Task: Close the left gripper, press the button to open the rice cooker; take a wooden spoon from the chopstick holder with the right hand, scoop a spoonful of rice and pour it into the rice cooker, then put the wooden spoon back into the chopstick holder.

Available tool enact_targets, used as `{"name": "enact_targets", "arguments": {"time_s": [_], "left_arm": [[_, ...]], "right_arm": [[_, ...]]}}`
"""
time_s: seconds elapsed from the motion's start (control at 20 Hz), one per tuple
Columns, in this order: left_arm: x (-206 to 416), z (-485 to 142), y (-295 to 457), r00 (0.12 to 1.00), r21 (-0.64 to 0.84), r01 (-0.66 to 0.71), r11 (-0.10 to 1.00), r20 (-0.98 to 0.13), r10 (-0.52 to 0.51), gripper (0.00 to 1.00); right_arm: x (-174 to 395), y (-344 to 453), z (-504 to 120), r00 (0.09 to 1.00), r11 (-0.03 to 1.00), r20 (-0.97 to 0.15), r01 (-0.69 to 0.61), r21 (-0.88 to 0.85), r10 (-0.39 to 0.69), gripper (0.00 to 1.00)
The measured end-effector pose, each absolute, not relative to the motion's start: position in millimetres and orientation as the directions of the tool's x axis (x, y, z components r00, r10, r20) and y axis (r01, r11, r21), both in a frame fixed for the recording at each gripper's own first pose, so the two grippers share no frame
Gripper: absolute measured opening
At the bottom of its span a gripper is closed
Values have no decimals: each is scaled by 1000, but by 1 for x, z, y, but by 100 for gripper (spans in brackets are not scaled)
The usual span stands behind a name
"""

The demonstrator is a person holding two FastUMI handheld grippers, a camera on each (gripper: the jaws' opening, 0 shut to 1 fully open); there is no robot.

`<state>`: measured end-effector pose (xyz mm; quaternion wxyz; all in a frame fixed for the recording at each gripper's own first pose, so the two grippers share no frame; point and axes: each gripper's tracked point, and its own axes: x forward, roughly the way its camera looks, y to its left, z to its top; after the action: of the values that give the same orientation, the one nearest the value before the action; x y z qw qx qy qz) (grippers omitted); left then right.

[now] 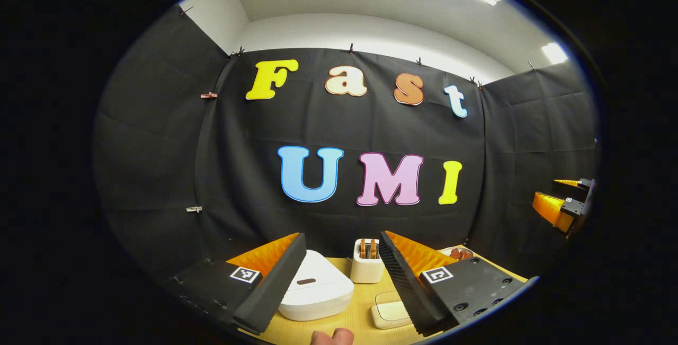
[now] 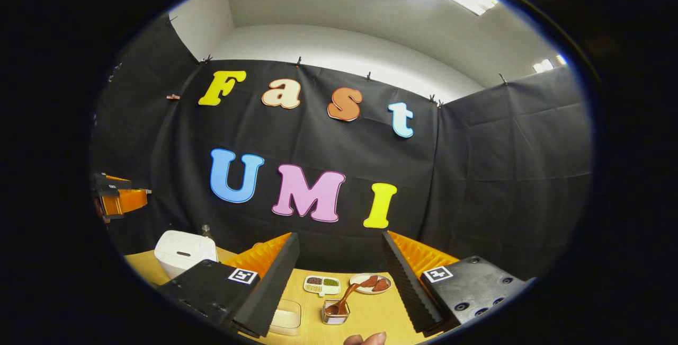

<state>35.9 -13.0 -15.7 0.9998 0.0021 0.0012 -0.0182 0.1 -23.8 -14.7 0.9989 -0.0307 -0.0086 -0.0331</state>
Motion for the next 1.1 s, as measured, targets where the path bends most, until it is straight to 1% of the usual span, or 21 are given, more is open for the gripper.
{"name": "enact_targets", "arguments": {"time_s": [0.2, 0.35, 0.55, 0.65, 0.7, 0.75, 0.8, 0.85, 0.9, 0.95, 1.05, 1.1], "left_arm": [[48, -19, -11, 999, 5, 38, 999, 22, -38, 96], [55, -16, -5, 998, -13, 37, 999, 47, -36, 96], [62, -15, 17, 1000, 14, 7, 1000, 8, -7, 95], [67, -16, 21, 999, 43, 40, 998, -16, -39, 95], [70, -18, 23, 998, 63, 60, 996, -30, -58, 94], [73, -22, 26, 996, 81, 82, 993, -47, -79, 81], [76, -26, 30, 992, 94, 112, 989, -66, -106, 73], [82, -31, 34, 988, 105, 136, 985, -82, -128, 56], [89, -36, 41, 984, 116, 156, 981, -102, -145, 45], [97, -45, 47, 977, 126, 182, 975, -132, -165, 34], [114, -71, 58, 951, 128, 244, 961, -226, -211, 10], [123, -83, 62, 932, 119, 278, 953, -275, -237, 9]], "right_arm": [[13, -27, -34, 998, 996, 8, 64, -70, -64, 97], [20, -24, -47, 998, 998, -26, 53, -29, -54, 98], [21, -19, -43, 999, 999, -20, 36, -35, -36, 97], [21, -19, -35, 999, 998, 1, 33, -45, -33, 97], [20, -18, -35, 1000, 998, -1, 30, -46, -30, 97], [20, -19, -35, 1000, 998, -4, 31, -47, -31, 97], [19, -19, -34, 999, 998, -5, 33, -50, -34, 97], [19, -20, -33, 999, 997, -5, 38, -61, -38, 97], [18, -22, -32, 999, 996, -6, 46, -76, -47, 97], [16, -23, -32, 999, 995, -7, 52, -90, -52, 97], [13, -22, -29, 998, 993, -3, 61, -105, -62, 97], [11, -21, -28, 998, 992, -1, 65, -110, -66, 97]]}}
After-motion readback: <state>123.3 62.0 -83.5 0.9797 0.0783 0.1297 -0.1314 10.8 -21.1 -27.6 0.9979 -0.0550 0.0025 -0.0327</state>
